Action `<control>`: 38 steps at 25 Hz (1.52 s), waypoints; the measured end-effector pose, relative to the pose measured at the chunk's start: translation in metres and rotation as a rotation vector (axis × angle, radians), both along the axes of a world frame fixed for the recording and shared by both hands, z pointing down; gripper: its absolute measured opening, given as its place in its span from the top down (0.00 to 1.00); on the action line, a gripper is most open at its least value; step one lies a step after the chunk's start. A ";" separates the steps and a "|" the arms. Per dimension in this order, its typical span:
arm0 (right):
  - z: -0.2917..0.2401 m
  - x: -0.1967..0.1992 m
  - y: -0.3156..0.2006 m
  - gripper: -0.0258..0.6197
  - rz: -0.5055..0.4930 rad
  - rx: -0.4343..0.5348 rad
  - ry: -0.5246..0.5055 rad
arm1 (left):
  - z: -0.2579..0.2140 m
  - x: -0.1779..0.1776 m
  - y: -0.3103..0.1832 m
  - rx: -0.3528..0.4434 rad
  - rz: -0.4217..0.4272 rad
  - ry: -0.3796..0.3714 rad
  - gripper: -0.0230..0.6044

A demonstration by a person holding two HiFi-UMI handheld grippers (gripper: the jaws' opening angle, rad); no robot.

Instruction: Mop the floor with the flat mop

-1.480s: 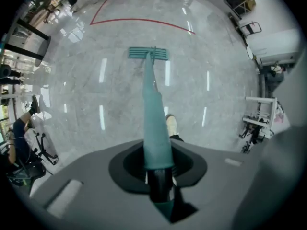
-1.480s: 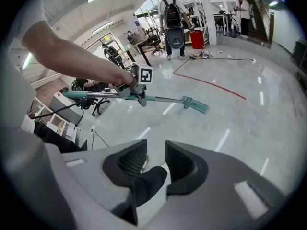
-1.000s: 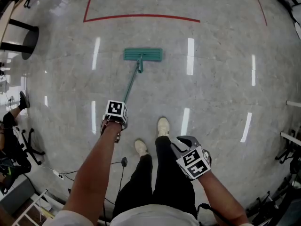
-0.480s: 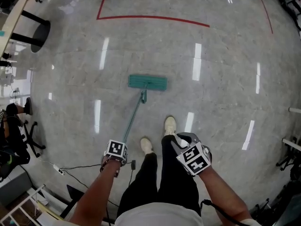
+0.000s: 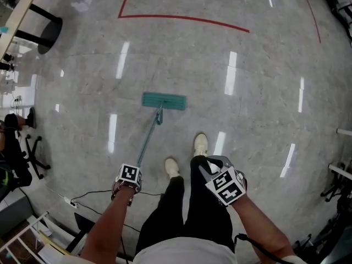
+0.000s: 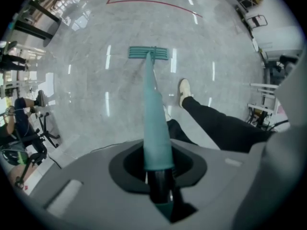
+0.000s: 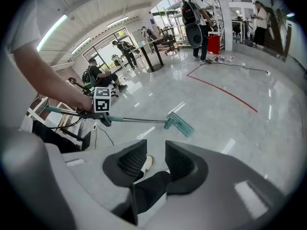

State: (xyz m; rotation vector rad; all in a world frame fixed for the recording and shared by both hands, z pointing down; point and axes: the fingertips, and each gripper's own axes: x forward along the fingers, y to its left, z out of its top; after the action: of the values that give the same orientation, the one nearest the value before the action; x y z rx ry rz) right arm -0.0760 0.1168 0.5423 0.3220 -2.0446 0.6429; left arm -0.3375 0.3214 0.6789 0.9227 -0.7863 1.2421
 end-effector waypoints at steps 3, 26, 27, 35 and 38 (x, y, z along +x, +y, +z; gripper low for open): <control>0.002 0.001 0.003 0.77 -0.004 -0.004 0.011 | 0.002 -0.006 0.007 0.002 0.027 -0.011 0.81; 0.014 0.001 0.014 0.77 -0.076 -0.047 0.071 | 0.037 -0.024 -0.006 0.116 0.068 0.012 0.81; 0.014 0.002 0.014 0.77 -0.075 -0.049 0.074 | 0.039 -0.024 -0.011 0.117 0.064 0.014 0.81; 0.020 0.003 0.017 0.77 -0.054 -0.059 0.075 | 0.047 -0.026 -0.070 0.111 0.025 0.037 0.81; 0.018 0.001 0.016 0.77 -0.037 -0.061 0.065 | 0.046 -0.025 -0.094 0.111 0.021 0.047 0.81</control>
State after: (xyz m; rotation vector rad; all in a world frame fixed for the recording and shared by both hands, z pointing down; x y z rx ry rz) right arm -0.0747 0.1327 0.5600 0.2651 -1.9605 0.6623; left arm -0.3621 0.2278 0.7246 1.0491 -0.8164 1.2000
